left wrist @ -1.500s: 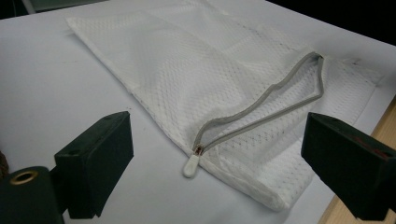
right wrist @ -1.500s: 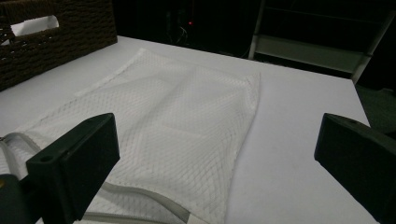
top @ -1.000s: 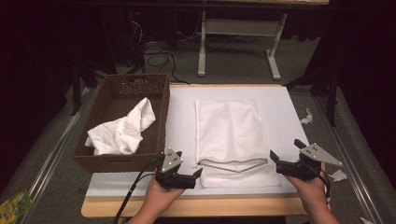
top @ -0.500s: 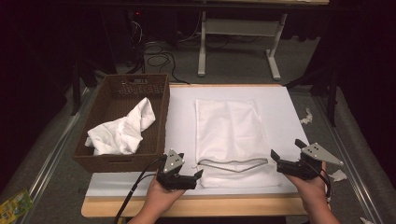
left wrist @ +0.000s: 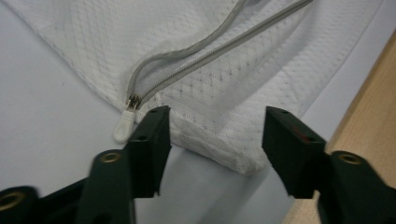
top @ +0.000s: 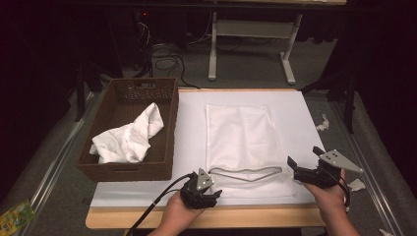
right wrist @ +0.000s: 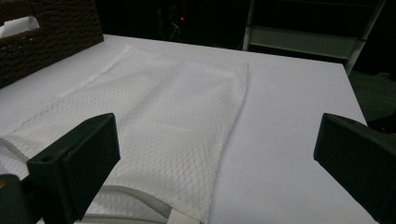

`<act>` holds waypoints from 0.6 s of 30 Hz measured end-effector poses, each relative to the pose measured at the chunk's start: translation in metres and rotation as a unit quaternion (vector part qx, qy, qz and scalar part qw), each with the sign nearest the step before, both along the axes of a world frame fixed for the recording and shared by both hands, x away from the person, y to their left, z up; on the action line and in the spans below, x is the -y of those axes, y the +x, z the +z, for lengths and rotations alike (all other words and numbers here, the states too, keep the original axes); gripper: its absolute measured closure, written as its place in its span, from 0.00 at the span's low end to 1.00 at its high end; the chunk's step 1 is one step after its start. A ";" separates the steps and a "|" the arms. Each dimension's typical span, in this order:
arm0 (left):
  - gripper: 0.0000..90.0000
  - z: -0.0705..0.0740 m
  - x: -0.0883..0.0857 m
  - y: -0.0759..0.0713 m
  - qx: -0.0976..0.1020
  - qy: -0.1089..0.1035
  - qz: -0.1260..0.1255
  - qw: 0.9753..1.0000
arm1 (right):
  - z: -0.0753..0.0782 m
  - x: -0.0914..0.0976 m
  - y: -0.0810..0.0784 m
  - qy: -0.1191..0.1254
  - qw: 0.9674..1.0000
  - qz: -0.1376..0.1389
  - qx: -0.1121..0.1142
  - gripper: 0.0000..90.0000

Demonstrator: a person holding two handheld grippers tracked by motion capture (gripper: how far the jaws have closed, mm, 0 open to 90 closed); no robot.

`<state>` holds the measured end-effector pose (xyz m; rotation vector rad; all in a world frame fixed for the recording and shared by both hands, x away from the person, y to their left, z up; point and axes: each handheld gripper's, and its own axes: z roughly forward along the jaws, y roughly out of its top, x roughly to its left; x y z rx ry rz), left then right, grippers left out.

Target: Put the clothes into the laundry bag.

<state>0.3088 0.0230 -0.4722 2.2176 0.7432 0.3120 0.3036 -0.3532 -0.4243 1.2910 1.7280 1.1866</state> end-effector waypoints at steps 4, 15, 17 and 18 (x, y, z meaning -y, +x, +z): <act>0.86 -0.005 0.005 0.000 -0.001 0.007 -0.006 1.000 | 0.000 0.000 0.000 -0.001 1.000 0.000 0.001 0.01; 0.65 0.017 -0.043 0.007 0.047 -0.046 0.077 0.995 | -0.010 -0.002 0.009 0.000 1.000 0.009 -0.026 0.08; 0.51 0.024 -0.039 0.001 0.075 -0.069 0.062 0.993 | -0.015 -0.004 0.017 -0.002 0.999 0.013 -0.037 0.12; 0.47 0.024 -0.039 0.001 0.075 -0.069 0.062 0.993 | -0.015 -0.004 0.017 -0.002 0.999 0.013 -0.037 0.12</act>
